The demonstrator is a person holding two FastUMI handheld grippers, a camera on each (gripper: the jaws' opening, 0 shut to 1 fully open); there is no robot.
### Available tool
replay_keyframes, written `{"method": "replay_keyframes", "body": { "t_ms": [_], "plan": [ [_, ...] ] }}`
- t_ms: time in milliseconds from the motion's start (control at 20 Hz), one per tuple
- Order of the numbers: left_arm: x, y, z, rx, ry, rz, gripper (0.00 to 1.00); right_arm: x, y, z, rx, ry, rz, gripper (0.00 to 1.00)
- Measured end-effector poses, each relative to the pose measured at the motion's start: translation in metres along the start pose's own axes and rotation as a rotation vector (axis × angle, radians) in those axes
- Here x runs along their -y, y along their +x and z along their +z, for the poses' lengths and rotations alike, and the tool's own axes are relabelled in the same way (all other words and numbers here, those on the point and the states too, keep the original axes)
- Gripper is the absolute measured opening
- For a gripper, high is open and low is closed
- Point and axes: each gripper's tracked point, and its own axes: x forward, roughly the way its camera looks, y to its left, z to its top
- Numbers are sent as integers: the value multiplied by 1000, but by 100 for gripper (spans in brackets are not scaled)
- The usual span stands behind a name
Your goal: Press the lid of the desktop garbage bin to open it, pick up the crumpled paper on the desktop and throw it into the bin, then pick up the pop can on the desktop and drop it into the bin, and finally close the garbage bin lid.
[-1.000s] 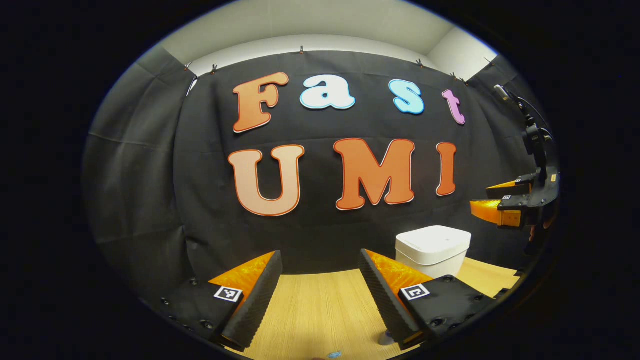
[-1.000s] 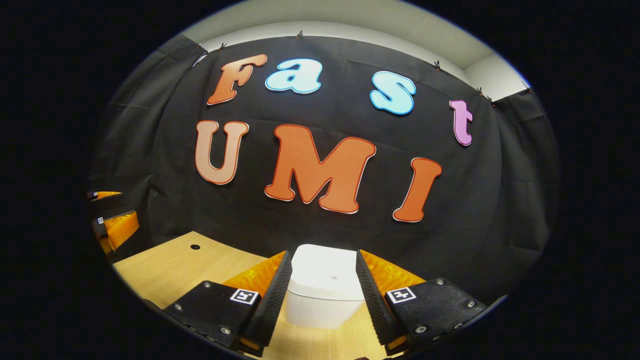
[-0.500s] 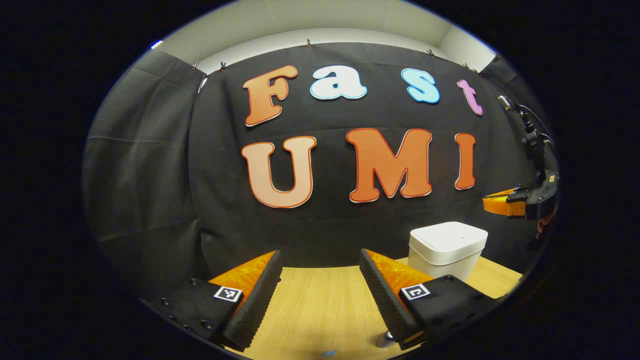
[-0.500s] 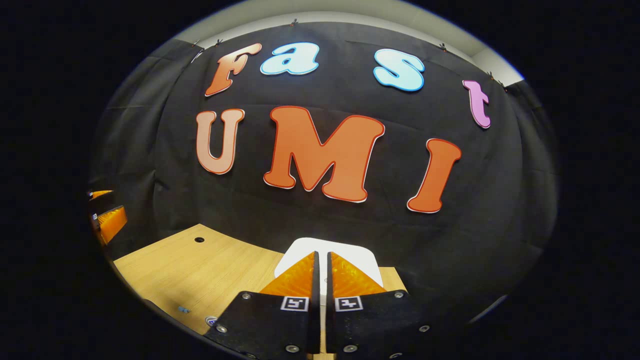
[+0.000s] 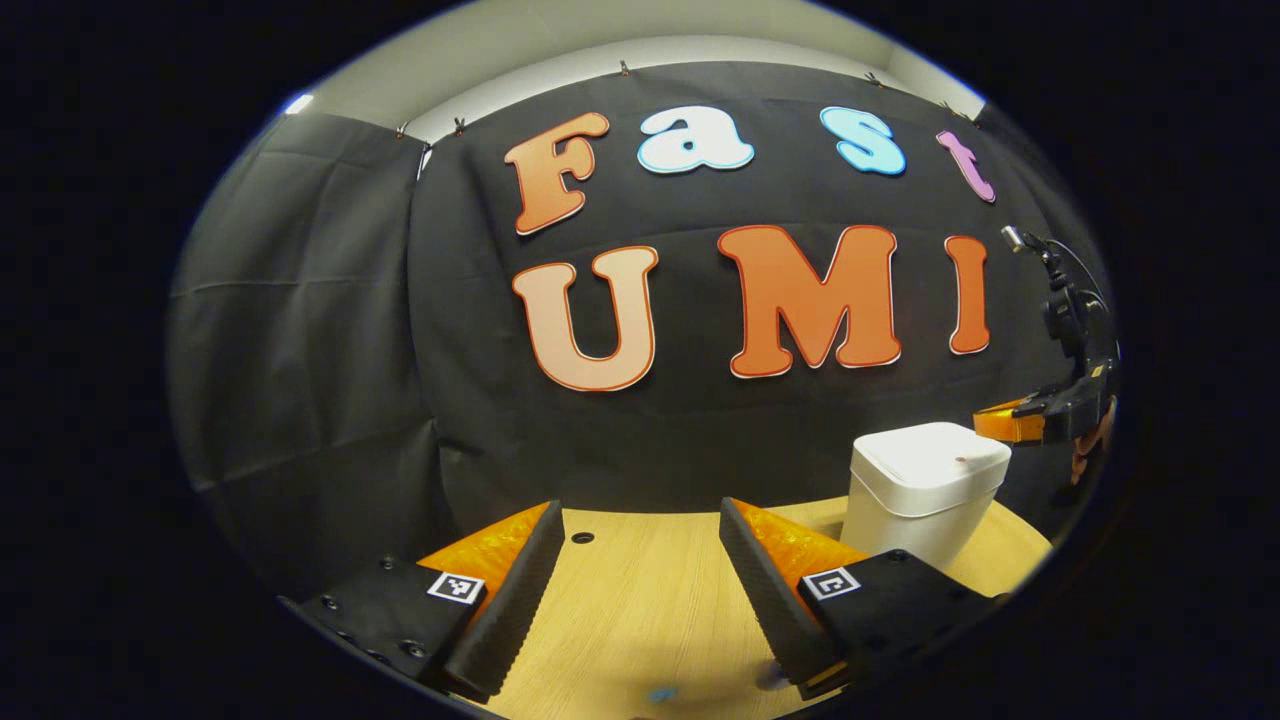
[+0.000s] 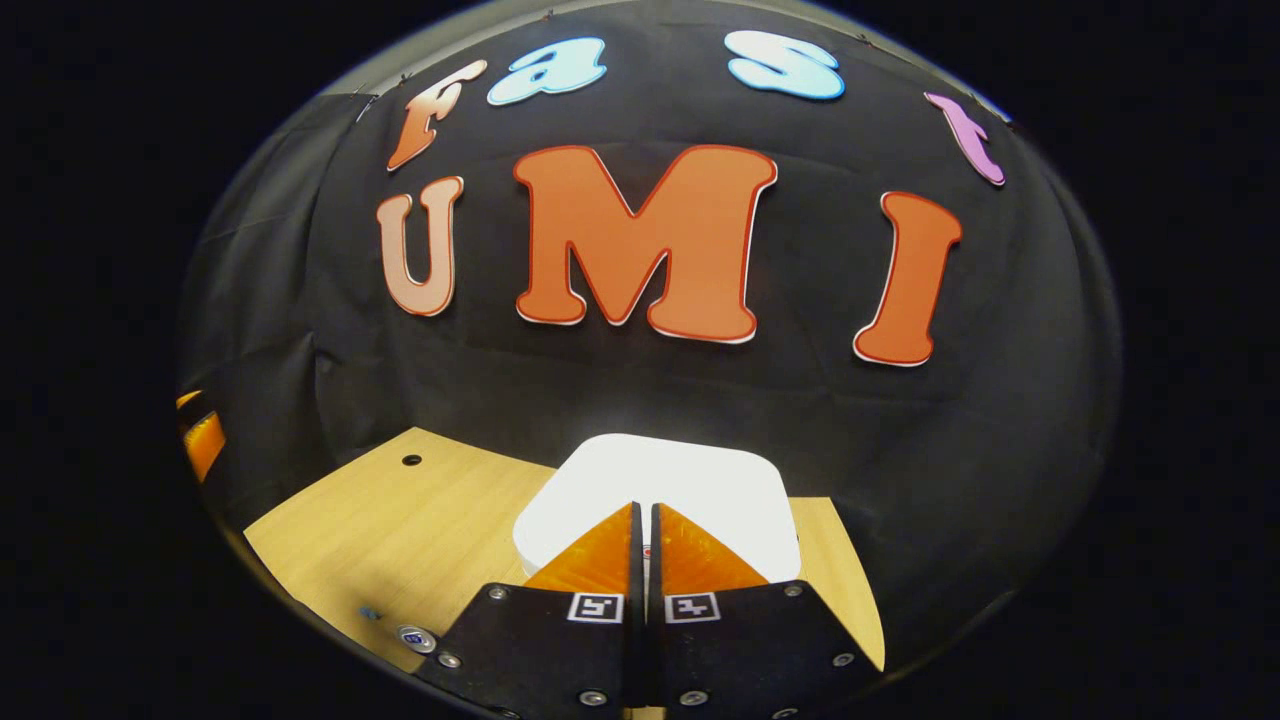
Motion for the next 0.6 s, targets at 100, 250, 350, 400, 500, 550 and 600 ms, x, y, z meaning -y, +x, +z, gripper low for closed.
{"method": "replay_keyframes", "body": {
  "t_ms": [100, 250, 350, 400, 500, 550, 600],
  "plan": [
    [-1, -1, -2, -14, 8, 12, 99, 0, 11, -12, -40, -4, 21, 1],
    [-1, -4, -4, -33, 7, 28, 99, -3, 24, -27, -87, 16, 63, 1],
    [-1, -4, -6, -42, 12, 41, 99, -5, 29, -26, -83, 19, 85, 1],
    [0, -4, -6, -46, 13, 45, 99, -6, 33, -28, -91, 13, 98, 1],
    [3, -5, -10, -64, 14, 45, 99, -5, 34, -31, -108, 49, 107, 1],
    [3, -8, -13, -75, 18, 51, 99, -4, 33, -33, -128, 83, 111, 1],
    [6, -10, -15, -84, 21, 55, 99, -3, 32, -34, -134, 104, 118, 1]
  ]
}}
